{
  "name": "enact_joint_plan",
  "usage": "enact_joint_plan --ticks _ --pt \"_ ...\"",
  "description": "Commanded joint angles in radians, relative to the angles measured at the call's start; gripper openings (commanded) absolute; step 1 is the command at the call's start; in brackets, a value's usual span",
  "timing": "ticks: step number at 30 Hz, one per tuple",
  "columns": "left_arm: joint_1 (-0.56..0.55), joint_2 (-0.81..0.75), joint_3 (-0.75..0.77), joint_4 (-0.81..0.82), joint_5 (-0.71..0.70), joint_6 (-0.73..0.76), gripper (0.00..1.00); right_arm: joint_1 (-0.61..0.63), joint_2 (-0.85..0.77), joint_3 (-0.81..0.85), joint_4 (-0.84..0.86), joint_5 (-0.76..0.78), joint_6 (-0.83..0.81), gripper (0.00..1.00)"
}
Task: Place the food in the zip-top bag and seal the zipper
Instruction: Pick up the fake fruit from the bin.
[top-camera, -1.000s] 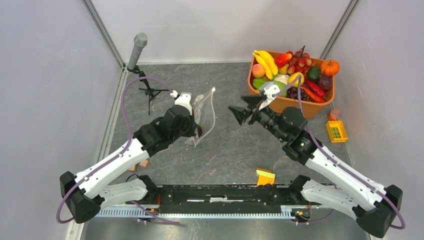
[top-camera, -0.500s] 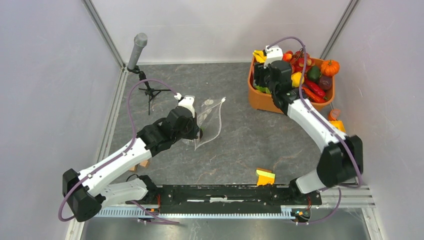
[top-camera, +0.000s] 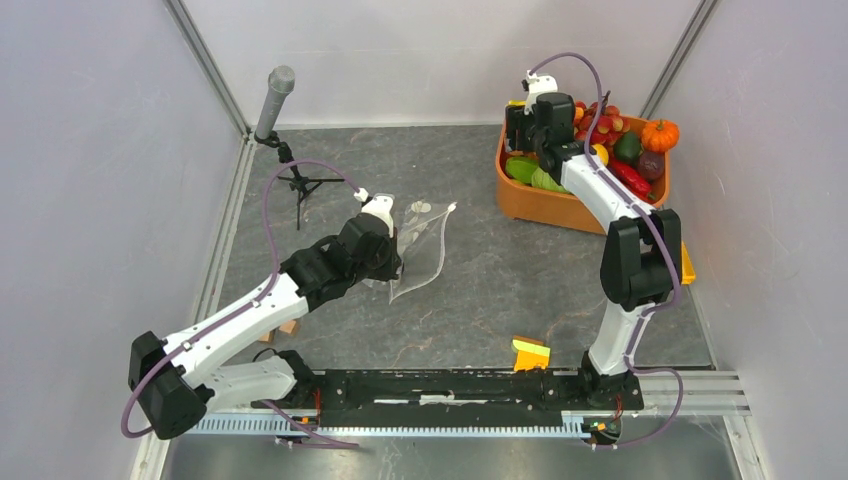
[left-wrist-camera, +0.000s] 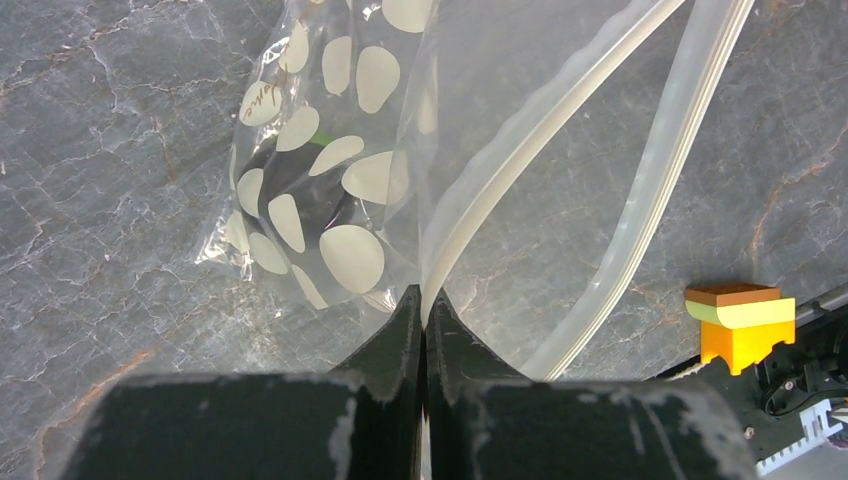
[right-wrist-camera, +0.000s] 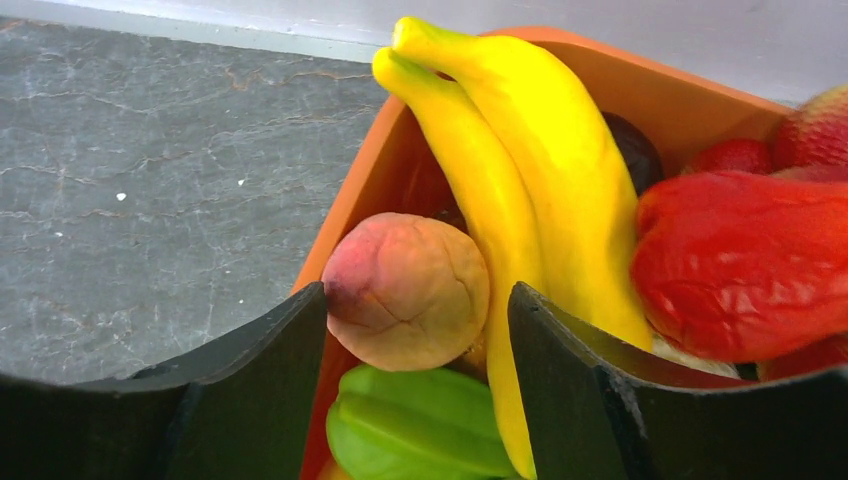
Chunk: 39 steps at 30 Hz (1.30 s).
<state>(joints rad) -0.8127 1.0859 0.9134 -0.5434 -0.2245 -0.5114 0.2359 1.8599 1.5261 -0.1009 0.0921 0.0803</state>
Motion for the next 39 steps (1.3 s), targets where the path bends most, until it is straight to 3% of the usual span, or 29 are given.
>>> enact_joint_plan --ticks 1,11,17,21,28,39 --pt "0.006 0.012 0.004 0.034 0.016 -0.001 0.04 -0.004 0.039 0.061 -0.019 -0.051 -0.020 0.71" --pt "0.006 0.013 0.004 0.034 0.017 0.003 0.04 -0.014 0.066 0.041 -0.016 -0.132 -0.010 0.67" --pt "0.006 0.013 0.007 0.031 0.034 0.005 0.04 -0.022 0.060 0.036 -0.037 -0.170 -0.021 0.78" --pt "0.006 0.006 0.004 0.028 0.035 0.003 0.04 -0.035 0.053 0.022 -0.034 -0.216 -0.029 0.62" --pt "0.006 0.003 0.013 0.017 0.038 0.004 0.04 -0.056 0.014 -0.024 0.007 -0.302 0.015 0.43" --pt "0.006 -0.001 0.015 0.007 0.048 0.004 0.04 -0.055 -0.170 -0.165 0.084 -0.341 0.045 0.41"
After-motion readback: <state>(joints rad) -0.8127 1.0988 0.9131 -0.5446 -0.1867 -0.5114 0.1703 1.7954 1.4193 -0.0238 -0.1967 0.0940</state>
